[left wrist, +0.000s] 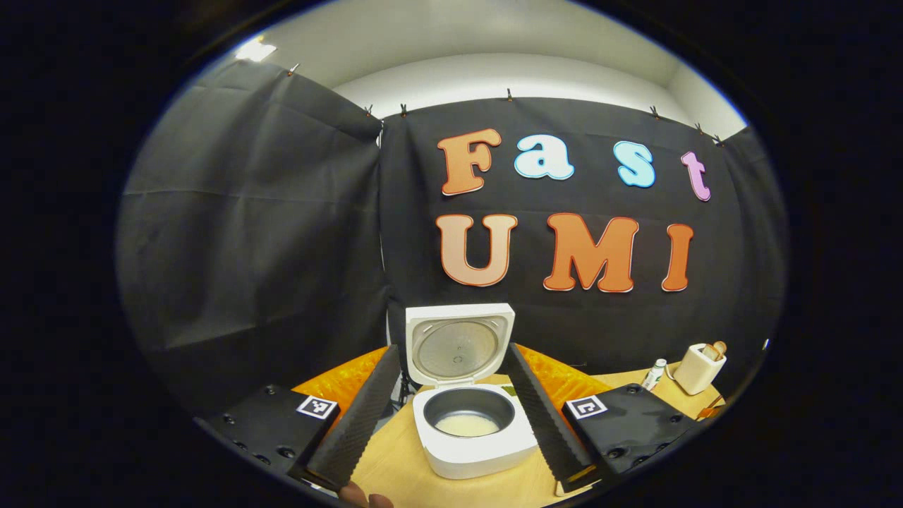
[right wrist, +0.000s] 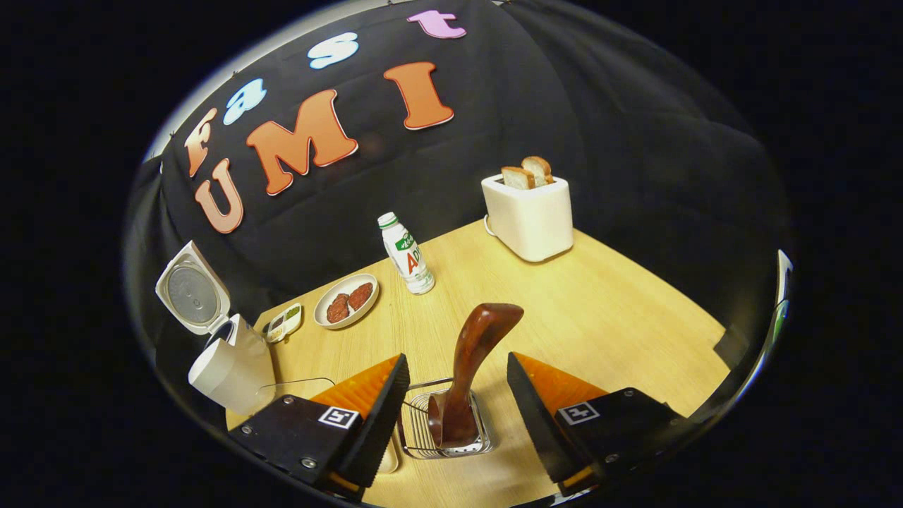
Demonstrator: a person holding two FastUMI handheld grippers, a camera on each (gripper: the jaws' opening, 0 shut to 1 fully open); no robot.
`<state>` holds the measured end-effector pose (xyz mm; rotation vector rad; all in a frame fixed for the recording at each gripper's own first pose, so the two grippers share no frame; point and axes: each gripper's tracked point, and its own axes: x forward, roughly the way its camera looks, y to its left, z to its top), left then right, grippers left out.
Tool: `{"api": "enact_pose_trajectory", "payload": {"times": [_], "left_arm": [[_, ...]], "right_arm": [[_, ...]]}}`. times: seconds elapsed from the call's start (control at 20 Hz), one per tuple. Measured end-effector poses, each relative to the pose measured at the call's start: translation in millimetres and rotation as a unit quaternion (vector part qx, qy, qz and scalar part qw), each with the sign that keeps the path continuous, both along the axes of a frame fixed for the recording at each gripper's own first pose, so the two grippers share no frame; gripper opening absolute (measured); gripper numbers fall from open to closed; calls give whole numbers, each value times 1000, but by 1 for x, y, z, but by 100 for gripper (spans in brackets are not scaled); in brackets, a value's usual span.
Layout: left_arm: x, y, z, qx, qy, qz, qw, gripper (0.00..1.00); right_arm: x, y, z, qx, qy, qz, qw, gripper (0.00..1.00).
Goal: Close the left gripper, press the button to open the rice cooker; take a wooden spoon from the chopstick holder with the right hand, scoop a spoonful of rice and pour it into the rice cooker, then put the wooden spoon back into the chopstick holder.
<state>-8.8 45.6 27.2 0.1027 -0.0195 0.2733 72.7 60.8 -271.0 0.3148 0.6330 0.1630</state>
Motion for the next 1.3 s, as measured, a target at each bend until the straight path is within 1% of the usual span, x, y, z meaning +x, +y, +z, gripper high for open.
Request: {"api": "enact_pose_trajectory", "payload": {"times": [0.05,0.2,0.25,0.3,0.35,0.4,0.45,0.55,0.6,0.7,0.75,0.95,1.1,1.2,1.3], "left_arm": [[0,2,-4,-2,3,3,1000,100],[-7,16,-4,-6,-5,31,1000,100],[-11,19,-6,-8,-6,38,999,100],[-13,22,-8,-11,-5,44,999,100],[-16,24,-11,-14,-1,47,999,100],[-18,27,-14,-17,3,52,999,100],[-20,29,-18,-19,7,54,998,100],[-24,33,-24,-24,13,59,998,100],[-25,35,-25,-27,14,62,998,100],[-28,37,-26,-32,17,64,997,100],[-29,36,-24,-33,13,63,997,100],[-28,33,-17,-31,4,49,998,100],[-24,32,-20,-21,10,40,999,100],[-21,32,-20,-20,10,32,999,100],[-20,35,-20,-26,9,28,999,100]], "right_arm": [[3,2,-5,8,7,-1,1000,82],[13,5,-14,24,21,-2,999,70],[14,6,-16,28,26,1,999,55],[19,9,-18,32,30,4,999,59],[21,11,-21,39,35,6,999,50],[24,14,-22,48,41,7,998,45],[27,14,-22,56,42,1,998,34],[28,10,-25,56,51,-7,997,18],[28,10,-25,56,53,-8,997,17],[27,8,-23,43,50,-10,998,9],[24,10,-17,40,46,-4,998,2],[21,7,18,17,12,-1,1000,2],[19,2,53,-16,-26,-5,1000,2],[14,11,81,-29,-51,7,998,1],[3,30,103,-28,-66,27,997,2]]}}
